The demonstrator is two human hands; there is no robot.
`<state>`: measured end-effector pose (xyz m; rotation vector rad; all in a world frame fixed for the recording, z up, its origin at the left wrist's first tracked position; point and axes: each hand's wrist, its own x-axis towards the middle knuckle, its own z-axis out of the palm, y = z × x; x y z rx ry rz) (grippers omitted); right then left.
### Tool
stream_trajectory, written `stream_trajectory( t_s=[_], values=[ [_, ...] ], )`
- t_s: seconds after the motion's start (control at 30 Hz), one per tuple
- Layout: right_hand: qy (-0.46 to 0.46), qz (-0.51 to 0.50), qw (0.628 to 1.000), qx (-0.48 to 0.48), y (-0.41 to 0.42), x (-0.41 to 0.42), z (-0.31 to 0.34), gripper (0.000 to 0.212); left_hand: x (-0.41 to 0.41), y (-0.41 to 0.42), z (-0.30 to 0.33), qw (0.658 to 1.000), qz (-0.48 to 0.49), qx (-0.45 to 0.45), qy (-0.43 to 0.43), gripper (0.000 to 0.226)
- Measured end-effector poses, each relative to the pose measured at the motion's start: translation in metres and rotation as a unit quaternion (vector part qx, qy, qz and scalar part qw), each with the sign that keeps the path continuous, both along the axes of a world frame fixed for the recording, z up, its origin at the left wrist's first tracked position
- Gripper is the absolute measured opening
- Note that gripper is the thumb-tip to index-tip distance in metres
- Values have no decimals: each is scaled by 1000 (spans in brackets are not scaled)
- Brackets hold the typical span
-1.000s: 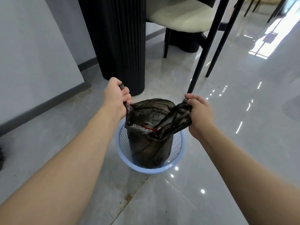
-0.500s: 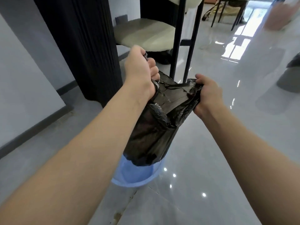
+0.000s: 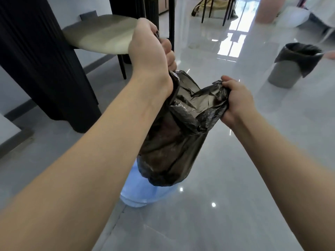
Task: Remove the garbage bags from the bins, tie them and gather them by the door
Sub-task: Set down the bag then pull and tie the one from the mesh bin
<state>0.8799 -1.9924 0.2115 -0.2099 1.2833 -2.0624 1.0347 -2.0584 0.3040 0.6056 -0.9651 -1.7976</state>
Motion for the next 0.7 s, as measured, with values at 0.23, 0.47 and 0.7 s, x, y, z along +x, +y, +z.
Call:
stream_trajectory(
  t_s=[0.23, 0.47, 0.7],
  values=[
    [-73, 44, 996, -38, 1, -7, 16, 19, -17, 0, 10, 997, 61, -26, -44, 24],
    [-83, 67, 993, -45, -11, 12, 31, 19, 2, -12, 6, 991, 109, -12, -78, 25],
    [-89, 54, 994, -30, -20, 37, 24, 21, 22, -23, -15, 989, 103, 3, -110, 23]
  ],
)
